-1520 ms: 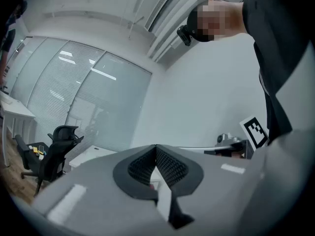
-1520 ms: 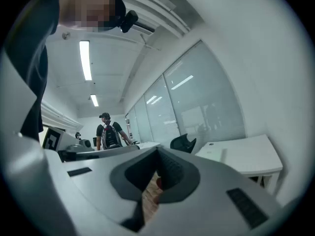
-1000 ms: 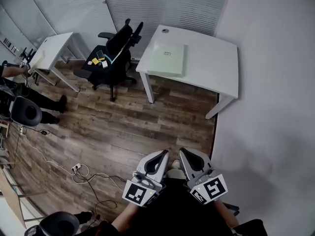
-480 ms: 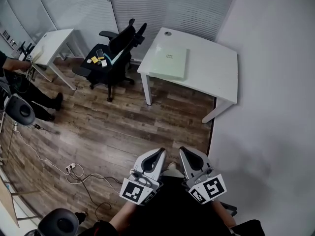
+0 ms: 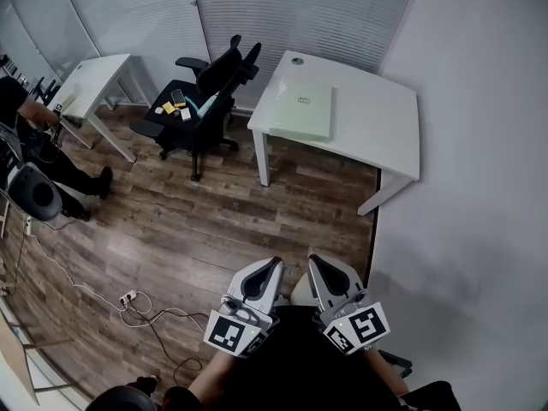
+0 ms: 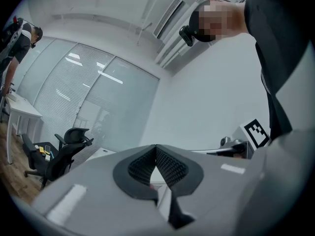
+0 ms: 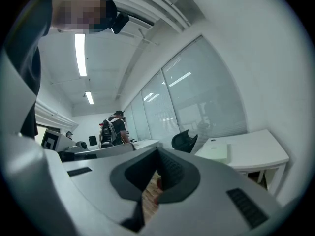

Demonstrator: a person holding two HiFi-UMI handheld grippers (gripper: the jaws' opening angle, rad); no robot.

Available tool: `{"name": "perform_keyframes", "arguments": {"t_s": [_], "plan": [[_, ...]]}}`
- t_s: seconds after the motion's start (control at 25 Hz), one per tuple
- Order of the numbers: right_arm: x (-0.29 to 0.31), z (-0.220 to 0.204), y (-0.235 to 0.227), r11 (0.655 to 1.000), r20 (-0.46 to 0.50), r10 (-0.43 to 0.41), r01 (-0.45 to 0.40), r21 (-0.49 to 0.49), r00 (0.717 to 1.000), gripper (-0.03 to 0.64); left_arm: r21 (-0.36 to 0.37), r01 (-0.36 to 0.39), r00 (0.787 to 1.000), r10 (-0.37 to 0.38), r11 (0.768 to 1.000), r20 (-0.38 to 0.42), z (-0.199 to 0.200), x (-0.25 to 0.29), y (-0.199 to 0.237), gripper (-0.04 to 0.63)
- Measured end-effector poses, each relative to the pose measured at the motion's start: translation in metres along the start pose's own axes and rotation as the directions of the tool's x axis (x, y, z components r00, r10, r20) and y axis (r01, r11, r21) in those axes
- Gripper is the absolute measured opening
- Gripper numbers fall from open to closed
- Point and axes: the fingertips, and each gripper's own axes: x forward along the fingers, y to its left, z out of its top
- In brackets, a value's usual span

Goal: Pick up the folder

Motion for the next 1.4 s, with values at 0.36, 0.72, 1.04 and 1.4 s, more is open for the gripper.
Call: {"name": "perform_keyframes", "arguments": {"t_s": [0.36,0.72,1.04,1.4], "plan": [[0.019,0.0,-0.02,0.999,-0.027,-0.039,0.039,0.003,0.999,0.002,-0.02,0.046,0.999,-0.046,0.999,-0.027,-0.008,0.023,0.013,0.005],[0.066,-0.002,-0.073,0.998,-0.058,-0.043,0.046,0.049,0.997,0.002,-0.039,0.014,0.997,-0.017,0.999,-0.076,-0.024,0.07,0.047,0.005],[0.119,-0.009,-0.121,0.995,-0.102,-0.021,0.031,0.093,0.995,0.002,-0.046,-0.023,0.997,0.019,0.999,-0.074,-0.027,0.125,0.091,0.005],[0.177,-0.004,-0.185,0.993,-0.133,0.008,0.008,0.118,0.991,0.002,-0.05,-0.059,0.994,0.054,0.997,-0.094,-0.038,0.2,0.137,0.005]]}}
